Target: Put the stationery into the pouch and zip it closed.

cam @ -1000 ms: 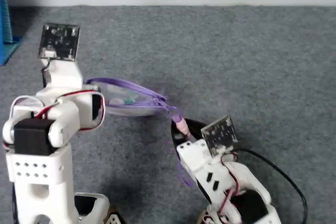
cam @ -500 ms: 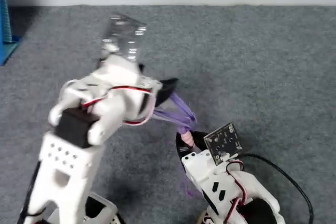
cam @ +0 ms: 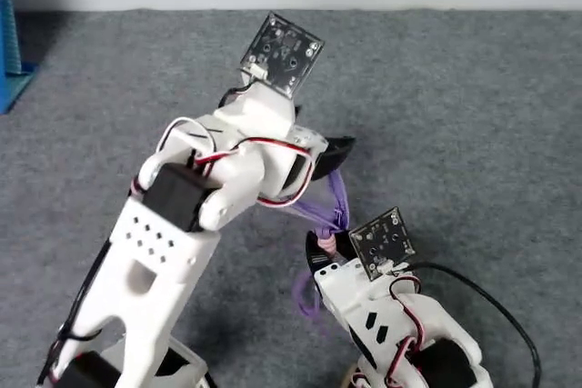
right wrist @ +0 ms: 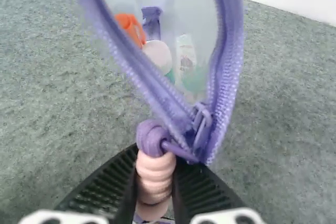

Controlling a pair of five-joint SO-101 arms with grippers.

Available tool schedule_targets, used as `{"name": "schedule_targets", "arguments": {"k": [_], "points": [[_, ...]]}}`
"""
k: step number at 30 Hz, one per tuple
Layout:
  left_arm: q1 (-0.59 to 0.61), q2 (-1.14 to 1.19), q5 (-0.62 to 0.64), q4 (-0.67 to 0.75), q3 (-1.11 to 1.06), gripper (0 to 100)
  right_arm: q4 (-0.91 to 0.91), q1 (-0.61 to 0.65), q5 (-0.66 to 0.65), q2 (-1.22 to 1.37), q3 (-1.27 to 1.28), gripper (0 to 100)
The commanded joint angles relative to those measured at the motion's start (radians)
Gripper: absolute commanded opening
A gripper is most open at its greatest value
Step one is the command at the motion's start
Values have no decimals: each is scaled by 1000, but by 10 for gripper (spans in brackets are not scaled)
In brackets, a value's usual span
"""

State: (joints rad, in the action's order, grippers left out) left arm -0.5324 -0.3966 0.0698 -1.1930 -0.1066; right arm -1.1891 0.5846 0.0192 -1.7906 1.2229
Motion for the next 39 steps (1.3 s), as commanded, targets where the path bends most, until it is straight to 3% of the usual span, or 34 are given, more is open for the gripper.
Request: {"name": "schedule_targets", "arguments": {"k": [1, 8, 12, 19, 27, 32, 39], "points": [[-40, 94, 54, 97, 16, 272, 7, 5, 18, -15, -137, 7], [-84, 216, 167, 252, 36, 271, 5, 5, 25, -15, -152, 7], [-94, 206, 249, 242, 107, 270, 5, 5, 25, -15, -157, 7], [-9, 149, 255, 169, 226, 269, 5, 5, 29, -15, -158, 7], [124, -5, 255, 34, 386, 269, 10, 5, 31, -15, -158, 7], [226, -87, 244, -120, 417, 271, 10, 4, 26, -25, -189, 7], [279, -101, -28, -402, 414, 269, 7, 4, -32, -27, -229, 7]]}}
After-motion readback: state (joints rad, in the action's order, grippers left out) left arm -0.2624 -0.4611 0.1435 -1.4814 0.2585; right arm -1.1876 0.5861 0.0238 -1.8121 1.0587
